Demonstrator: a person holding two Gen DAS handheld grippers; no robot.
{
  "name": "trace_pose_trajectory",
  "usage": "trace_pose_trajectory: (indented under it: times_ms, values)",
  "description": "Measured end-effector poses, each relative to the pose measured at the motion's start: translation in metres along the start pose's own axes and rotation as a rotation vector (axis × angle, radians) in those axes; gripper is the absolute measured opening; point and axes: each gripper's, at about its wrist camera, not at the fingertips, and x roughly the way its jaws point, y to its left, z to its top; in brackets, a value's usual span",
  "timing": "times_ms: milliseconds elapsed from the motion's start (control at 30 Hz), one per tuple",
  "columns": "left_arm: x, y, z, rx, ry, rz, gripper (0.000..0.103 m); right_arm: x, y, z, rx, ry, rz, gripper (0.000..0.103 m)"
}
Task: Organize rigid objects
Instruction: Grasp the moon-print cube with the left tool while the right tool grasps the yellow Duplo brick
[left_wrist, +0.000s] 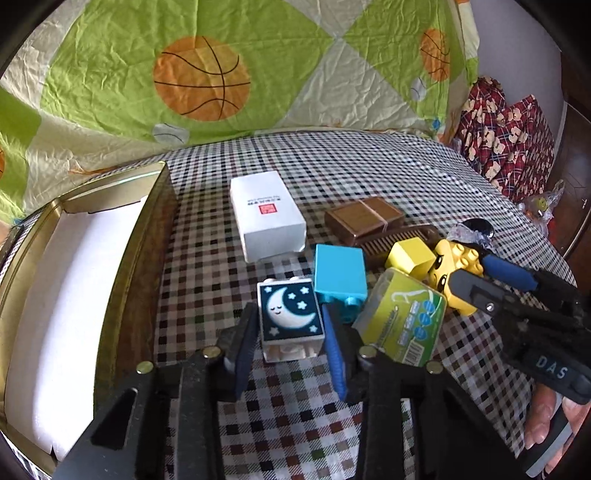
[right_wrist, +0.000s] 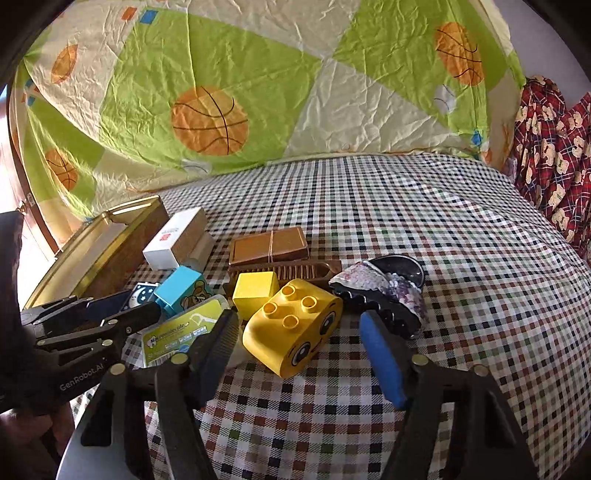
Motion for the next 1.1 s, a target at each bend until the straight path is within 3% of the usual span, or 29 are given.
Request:
trace_pose_trajectory:
  times_ms: [233,367,467,600,767,867,1100]
  values:
    - [0.015,0.003,0.006,0.001,0.05,-0.009,0.032,0.019,-0.01,0.001,0.043,0.093,0.028,0.059]
    - [0.017,0.004,0.003,0.0,0.064,-0.034,0.032,0.019,-0.01,0.001,0.049,0.093,0.038,0.053]
    - [0.014,0.008,0.003,-0.018,0.053,-0.033,0.031,0.017,-0.009,0.0,0.049,0.078,0.057,0.042]
    - [0.012,0.013,0.003,-0.042,0.039,-0.057,0.031,0.013,-0.009,-0.001,0.047,0.058,0.069,0.038]
    - [0.013,0.014,0.005,-0.048,0.041,-0.065,0.031,0.017,-0.008,0.0,0.044,0.08,0.063,0.04]
    - [0.015,0.015,0.005,-0.054,0.047,-0.071,0.031,0.021,-0.007,0.001,0.041,0.097,0.046,0.055]
    - [0.014,0.02,0.004,-0.081,0.041,-0.085,0.031,0.024,-0.004,0.009,0.004,0.092,-0.006,0.053]
